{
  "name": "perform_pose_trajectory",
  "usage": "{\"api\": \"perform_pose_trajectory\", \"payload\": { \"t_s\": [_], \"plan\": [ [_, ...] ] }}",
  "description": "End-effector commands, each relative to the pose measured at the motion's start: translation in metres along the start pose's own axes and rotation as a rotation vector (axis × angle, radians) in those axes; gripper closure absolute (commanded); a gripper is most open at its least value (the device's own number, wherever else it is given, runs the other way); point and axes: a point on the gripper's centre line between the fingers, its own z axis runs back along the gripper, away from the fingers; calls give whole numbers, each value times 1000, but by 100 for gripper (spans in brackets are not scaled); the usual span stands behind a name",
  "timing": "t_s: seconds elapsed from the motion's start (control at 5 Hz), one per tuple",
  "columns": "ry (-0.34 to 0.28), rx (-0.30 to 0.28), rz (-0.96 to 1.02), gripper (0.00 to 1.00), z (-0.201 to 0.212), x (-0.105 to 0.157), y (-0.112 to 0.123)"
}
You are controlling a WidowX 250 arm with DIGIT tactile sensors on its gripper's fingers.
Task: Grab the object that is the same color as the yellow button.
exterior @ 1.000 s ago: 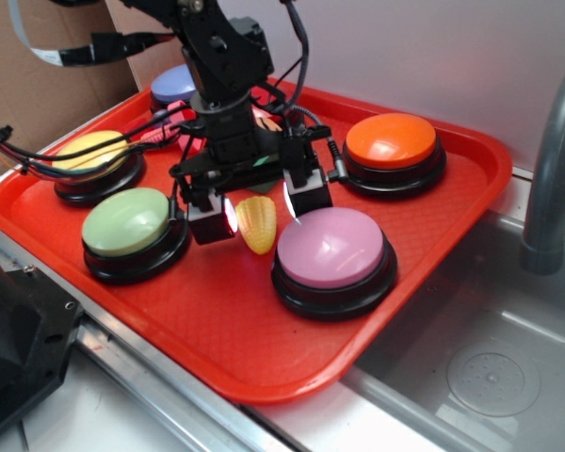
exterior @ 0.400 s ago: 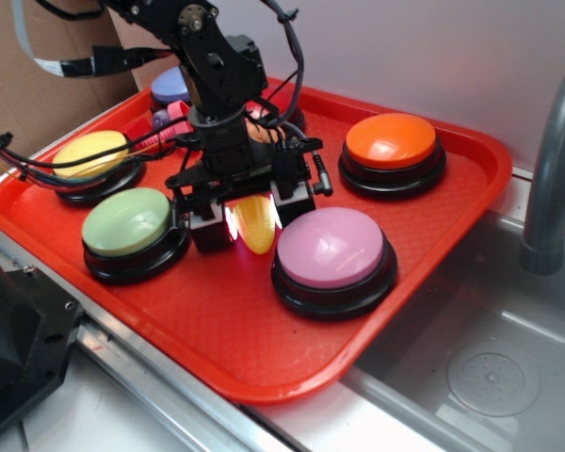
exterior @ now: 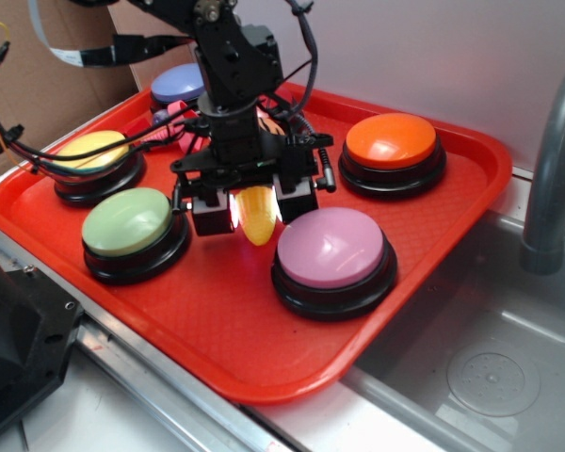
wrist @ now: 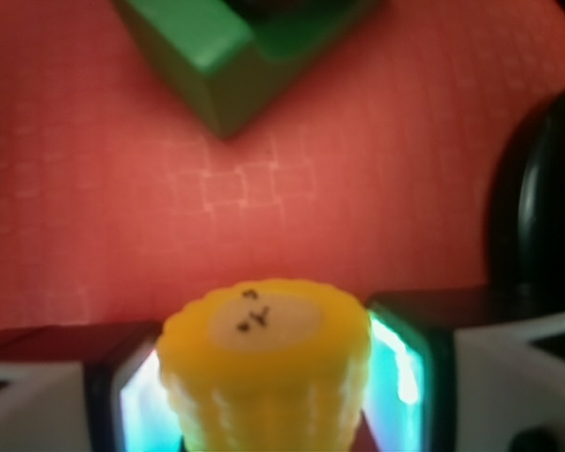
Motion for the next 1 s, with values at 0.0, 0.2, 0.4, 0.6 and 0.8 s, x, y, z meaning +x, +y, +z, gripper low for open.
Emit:
{"api": "perform_pose_trajectory", "payload": {
  "t_s": [0.0,0.2,0.4,0.6,0.8],
  "plan": [
    [56,-92,-411,100,71,19,-11],
    [81,-110,-613,100,95,22,-9],
    [34,-123,-698,100,118,24,-5],
    [-35,-149,-761,100,138,32,3],
    [-64,-169,-713,100,142,38,17]
  ]
}}
